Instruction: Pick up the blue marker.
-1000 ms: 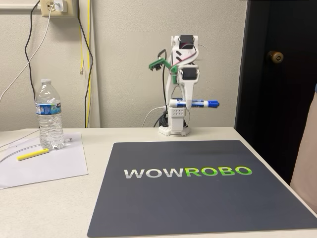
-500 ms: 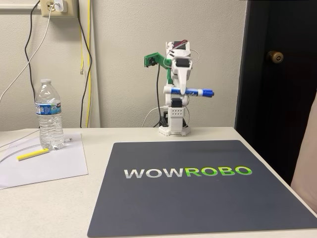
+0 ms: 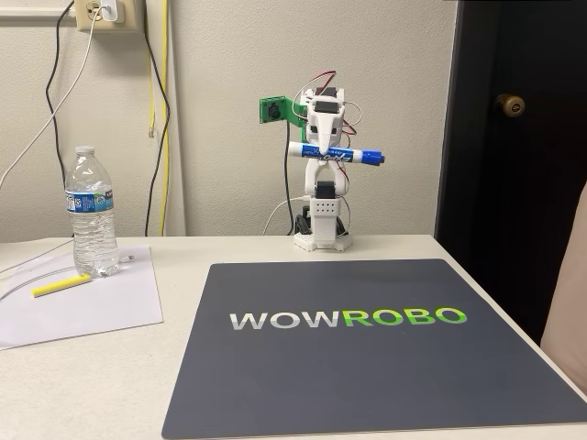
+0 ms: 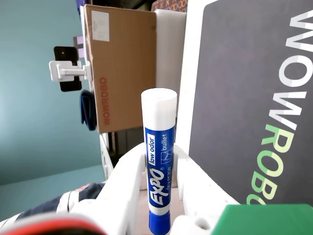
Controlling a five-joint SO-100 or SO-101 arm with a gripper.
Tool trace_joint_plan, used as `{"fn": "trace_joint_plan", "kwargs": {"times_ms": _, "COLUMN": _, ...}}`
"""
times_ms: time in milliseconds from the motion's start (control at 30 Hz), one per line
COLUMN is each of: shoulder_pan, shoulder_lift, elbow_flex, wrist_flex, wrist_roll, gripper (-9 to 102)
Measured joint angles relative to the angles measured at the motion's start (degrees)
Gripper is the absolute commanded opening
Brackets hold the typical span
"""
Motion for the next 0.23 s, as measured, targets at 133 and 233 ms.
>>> {"fn": "trace_joint_plan", "kwargs": {"times_ms": 133, "shoulder_pan": -0.70, "shoulder_lift": -0.62, "elbow_flex": 0.00, "wrist_flex": -0.18, "wrist_roll": 0.00, "gripper": 4}}
{"fn": "trace_joint_plan", "kwargs": {"times_ms": 233, "shoulder_pan": -0.88, "shoulder_lift": -1.32, "elbow_flex": 0.09, "wrist_flex": -0.53, "wrist_roll": 0.00, "gripper": 4}}
